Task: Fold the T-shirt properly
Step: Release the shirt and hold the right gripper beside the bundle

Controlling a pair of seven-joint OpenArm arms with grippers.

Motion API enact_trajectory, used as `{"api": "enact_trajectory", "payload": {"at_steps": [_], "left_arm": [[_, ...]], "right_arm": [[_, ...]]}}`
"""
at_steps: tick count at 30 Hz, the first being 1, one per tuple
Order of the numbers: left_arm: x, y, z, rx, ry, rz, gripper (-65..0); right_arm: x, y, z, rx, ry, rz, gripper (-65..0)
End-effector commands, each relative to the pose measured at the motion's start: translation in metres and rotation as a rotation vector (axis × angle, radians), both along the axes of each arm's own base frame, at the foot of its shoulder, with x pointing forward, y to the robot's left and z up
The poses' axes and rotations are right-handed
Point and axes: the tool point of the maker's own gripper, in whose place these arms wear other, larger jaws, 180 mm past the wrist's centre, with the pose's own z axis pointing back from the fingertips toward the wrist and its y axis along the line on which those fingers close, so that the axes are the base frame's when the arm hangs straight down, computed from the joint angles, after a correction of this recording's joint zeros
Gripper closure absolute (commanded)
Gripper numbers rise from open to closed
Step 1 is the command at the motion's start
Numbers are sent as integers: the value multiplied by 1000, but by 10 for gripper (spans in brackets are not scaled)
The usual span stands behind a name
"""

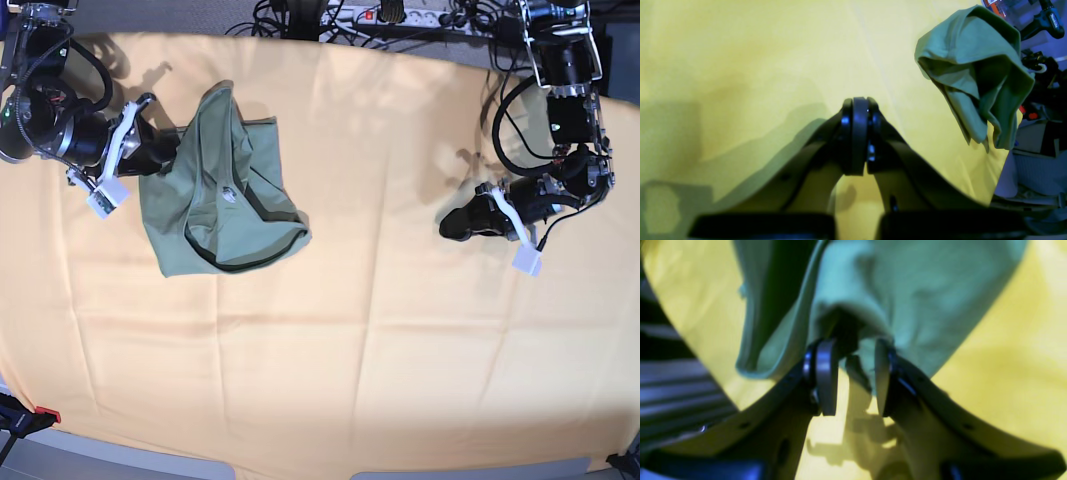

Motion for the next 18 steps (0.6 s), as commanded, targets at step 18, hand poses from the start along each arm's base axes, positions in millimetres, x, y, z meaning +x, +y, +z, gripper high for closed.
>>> {"api": "enact_trajectory", "payload": {"at_steps": [18], "left_arm": [[9,16,24,7,-66,8,0]], "right_arm": [[9,-15,2,-87,-39,-19,-356]]}}
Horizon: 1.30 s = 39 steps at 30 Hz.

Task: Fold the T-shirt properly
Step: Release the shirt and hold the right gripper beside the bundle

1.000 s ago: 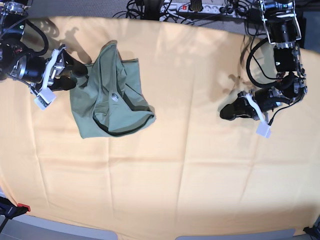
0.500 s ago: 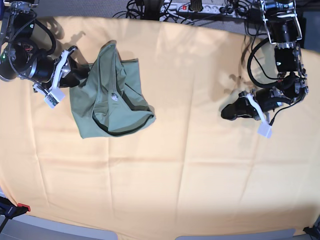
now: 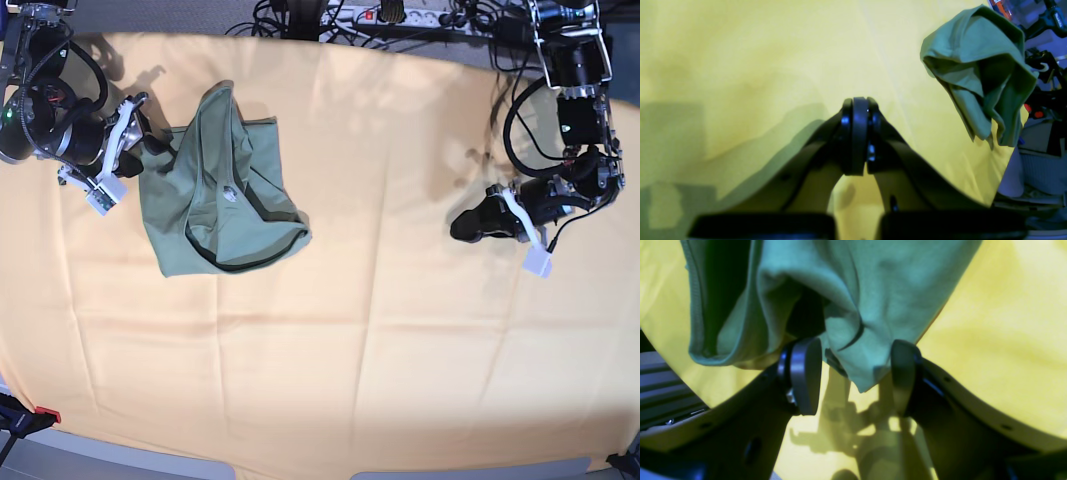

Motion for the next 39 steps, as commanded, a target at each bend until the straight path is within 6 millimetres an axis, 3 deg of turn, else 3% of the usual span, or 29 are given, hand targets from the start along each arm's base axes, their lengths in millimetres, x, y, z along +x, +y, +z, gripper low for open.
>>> {"api": "enact_trajectory", "payload": {"at_steps": [1,4,6,12,15,22,39], "left_arm": [[9,3,18,-14,-60,3,0],[9,3,18,-15,-60,3,0],[9,3,18,-14,-60,3,0],[9,3,18,-15,-60,3,0],[9,3,19,-15,-61,3,0],[9,7,19,-5,-60,4,0],[10,19,28,5,-70,10,0]], "right_arm": [[8,1,11,16,-51,3,-356],[11,7,13,46,-69,-5,-347],[14,7,13,43,-87,-18,-308],[17,4,11,21,-102,-32,-73],[15,3,10,14,-92,-31,0],[4,-6,1,-47,-18,-13,0],[6,-35,-4,-171,10,-82,0]]}}
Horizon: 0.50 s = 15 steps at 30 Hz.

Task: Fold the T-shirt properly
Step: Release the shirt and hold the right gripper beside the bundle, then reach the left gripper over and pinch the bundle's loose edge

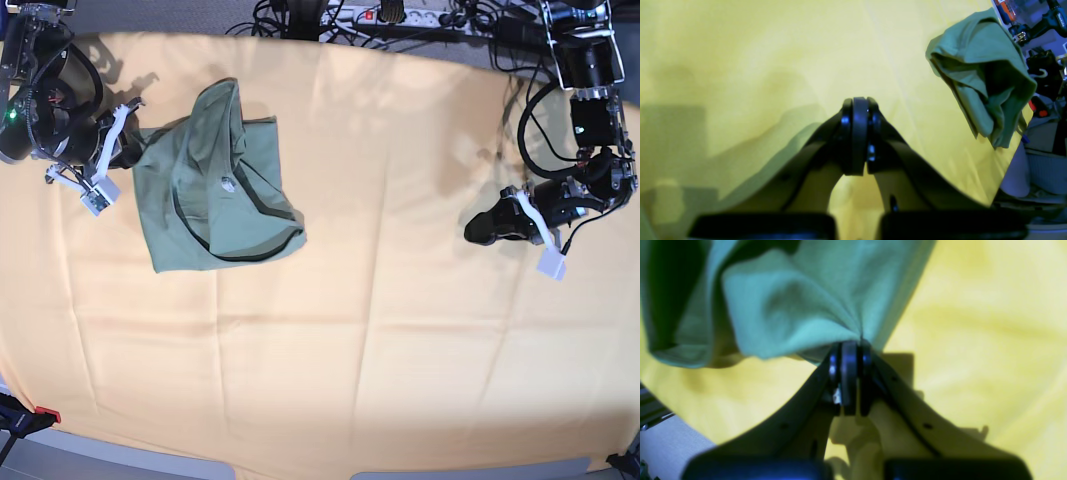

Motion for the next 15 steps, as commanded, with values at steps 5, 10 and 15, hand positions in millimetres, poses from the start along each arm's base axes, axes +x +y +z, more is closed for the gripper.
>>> {"api": "enact_trajectory", "payload": {"at_steps": [5,10,15], "left_arm": [[5,-2,23,-47,-49,-26,0],[-11,-19,33,-113,-18,-149,0],[-18,-47,46,-56,-65,-275,0]], "right_arm": [[6,-7,8,-17,-21,-28,-16],[7,-4,9,-4,-30,-18,-362],[12,-1,13,12,-67,-3,-419]]}}
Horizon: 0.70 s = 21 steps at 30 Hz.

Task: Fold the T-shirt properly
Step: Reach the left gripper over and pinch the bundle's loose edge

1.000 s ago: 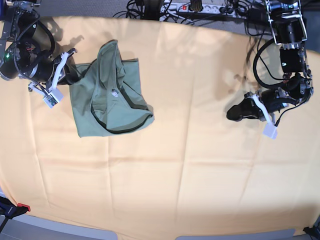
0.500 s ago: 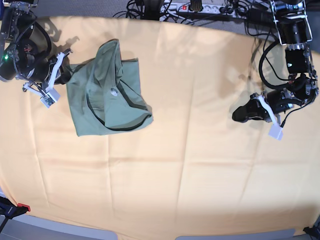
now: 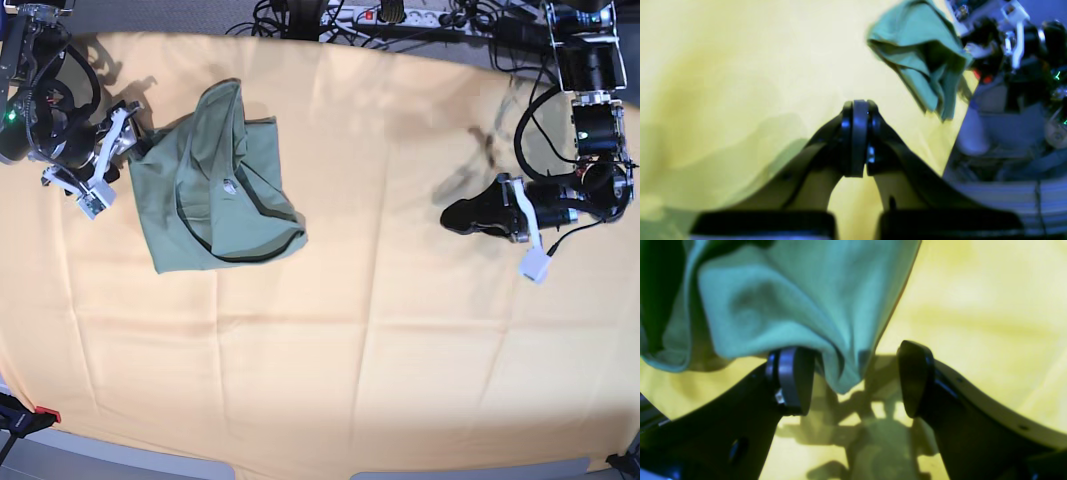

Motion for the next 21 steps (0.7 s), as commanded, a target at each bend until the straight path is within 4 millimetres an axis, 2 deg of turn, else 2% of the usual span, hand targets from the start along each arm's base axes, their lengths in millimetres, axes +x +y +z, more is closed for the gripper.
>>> {"api": "enact_trajectory", "payload": {"at_steps": [1,6,11,12,17,21], "left_arm": [[3,-10,22,-4,-75,-49,0],[-20,-69,43,47,-180,-296,-3],[-37,-111,38,138,-225,-499,-277],[-39,-117,35,153,-227,-530,-309],[-43,-143,25,232,-268,-646,-314],[-33,-164,26,298,-363,-696,-314]], "right_arm": [[7,-2,10,-3,-38,8,-419],[8,-2,10,-6,-39,7,-419],[7,-2,10,-7,-38,7,-418],[8,-2,10,-6,-39,7,-418],[10,-1,12,3,-55,7,-418],[12,0,13,10,-68,6,-418]]}}
